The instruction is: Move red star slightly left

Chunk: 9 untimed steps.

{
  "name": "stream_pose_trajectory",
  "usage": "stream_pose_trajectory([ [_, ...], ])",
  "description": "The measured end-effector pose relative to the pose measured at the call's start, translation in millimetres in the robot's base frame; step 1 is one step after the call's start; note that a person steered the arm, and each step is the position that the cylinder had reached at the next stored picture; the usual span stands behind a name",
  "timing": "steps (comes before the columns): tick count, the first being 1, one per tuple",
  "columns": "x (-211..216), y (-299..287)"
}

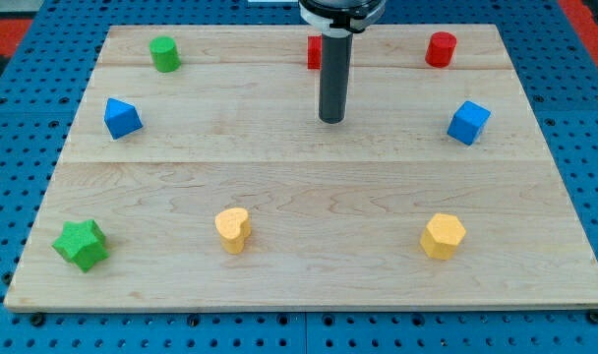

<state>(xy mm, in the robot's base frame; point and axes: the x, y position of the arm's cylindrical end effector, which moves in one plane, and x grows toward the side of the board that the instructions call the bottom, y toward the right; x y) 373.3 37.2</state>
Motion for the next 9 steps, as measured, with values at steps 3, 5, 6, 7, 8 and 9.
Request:
stream_pose_trajectory([
  [3,-56,3],
  [5,-104,50],
  [6,-126,26],
  [7,-125,-13],
  [8,-103,0],
  [9,-52,-39],
])
